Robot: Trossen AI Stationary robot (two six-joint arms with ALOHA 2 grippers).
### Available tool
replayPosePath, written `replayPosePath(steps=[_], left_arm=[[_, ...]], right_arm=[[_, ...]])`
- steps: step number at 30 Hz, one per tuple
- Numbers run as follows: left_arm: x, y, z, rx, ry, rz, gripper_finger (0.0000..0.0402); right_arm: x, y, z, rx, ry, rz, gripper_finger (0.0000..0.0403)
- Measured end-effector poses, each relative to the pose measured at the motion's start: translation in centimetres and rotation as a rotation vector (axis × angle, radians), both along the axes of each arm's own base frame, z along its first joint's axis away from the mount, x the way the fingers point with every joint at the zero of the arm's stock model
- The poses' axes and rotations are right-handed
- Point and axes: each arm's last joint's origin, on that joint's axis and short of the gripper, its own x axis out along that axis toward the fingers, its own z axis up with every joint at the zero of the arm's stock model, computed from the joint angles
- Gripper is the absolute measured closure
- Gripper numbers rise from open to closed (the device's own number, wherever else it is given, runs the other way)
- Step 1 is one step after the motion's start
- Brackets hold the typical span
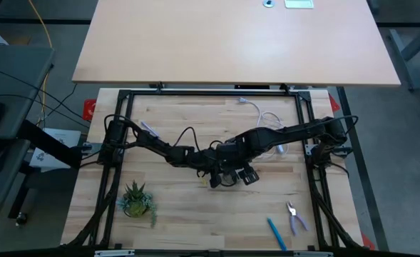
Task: Screw lightbulb
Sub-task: Remove the lightbulb from the lamp
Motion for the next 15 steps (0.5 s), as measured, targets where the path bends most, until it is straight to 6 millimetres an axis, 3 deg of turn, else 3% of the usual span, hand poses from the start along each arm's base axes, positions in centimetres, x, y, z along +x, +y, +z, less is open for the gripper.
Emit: replayPosePath(steps=[10, 15], left_arm=[[-0.01, -0.12, 0.0, -0.002, 0.0, 0.002, 0.0401], [-0.01, -0.15, 0.0, -0.002, 0.0, 0.002, 0.0402]], right_arm=[[-0.03, 0.06, 0.0, 0.017, 0.002, 0.06, 0.0146], [0.01, 0.01, 0.02, -0.001, -0.005, 0.055, 0.0102]])
